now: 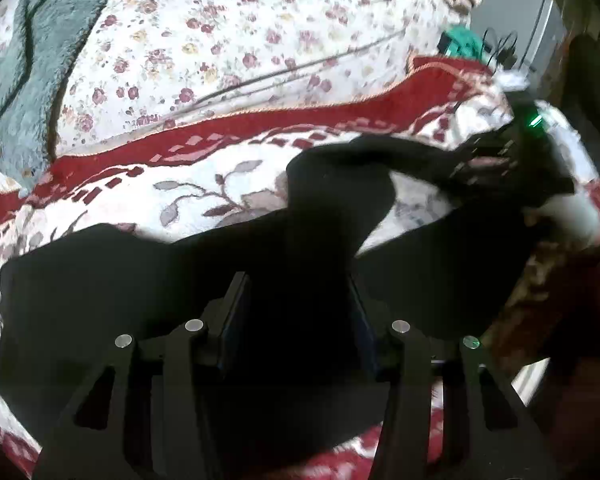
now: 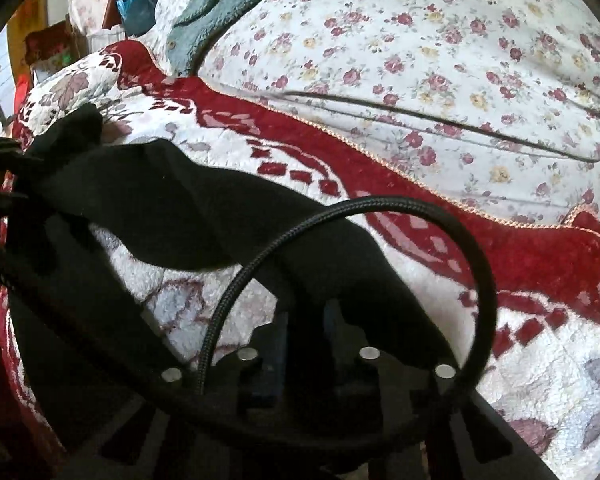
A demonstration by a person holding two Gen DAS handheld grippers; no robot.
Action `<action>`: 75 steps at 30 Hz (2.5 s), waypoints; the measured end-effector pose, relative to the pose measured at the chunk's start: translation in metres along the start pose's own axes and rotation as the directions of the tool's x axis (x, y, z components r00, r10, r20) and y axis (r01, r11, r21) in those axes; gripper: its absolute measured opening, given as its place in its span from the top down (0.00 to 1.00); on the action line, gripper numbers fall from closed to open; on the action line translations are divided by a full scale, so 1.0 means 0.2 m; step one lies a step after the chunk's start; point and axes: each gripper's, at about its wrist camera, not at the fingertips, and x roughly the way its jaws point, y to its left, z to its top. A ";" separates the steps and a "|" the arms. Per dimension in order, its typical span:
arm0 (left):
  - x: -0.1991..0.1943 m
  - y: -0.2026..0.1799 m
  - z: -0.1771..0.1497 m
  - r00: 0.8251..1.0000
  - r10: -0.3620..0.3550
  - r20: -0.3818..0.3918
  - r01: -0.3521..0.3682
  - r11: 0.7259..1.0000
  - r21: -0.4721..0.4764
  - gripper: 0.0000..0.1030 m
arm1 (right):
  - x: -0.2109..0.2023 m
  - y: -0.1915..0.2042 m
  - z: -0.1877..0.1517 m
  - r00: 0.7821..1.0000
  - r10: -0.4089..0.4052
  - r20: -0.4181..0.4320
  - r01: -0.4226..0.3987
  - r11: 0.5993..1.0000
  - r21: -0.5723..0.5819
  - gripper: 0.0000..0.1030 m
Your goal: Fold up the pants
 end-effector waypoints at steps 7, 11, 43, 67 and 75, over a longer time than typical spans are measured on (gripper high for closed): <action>-0.10 -0.07 0.03 0.995 -0.010 0.103 0.002 0.997 0.078 0.94 | -0.25 -0.03 0.04 0.993 -0.103 0.060 0.105 0.994 -0.040 0.95; -0.32 -0.12 -0.03 0.985 -0.011 0.172 -0.009 0.993 0.118 0.94 | -0.50 -0.09 -0.02 0.981 -0.153 0.118 0.152 0.988 0.015 0.95; -0.35 -0.25 -0.30 0.984 -0.028 0.175 0.014 0.996 0.083 0.94 | -0.74 -0.26 -0.46 0.956 0.087 0.279 -0.233 0.802 0.549 0.92; -0.65 0.42 -0.45 0.979 0.009 0.202 0.086 0.887 -0.454 0.39 | -0.65 0.20 0.04 0.867 0.360 0.346 -0.472 0.816 0.334 0.32; -0.49 0.83 -0.46 0.980 -0.036 0.194 0.163 0.701 -0.694 0.38 | -0.16 0.68 0.55 0.835 0.520 0.181 -0.549 0.816 0.184 0.32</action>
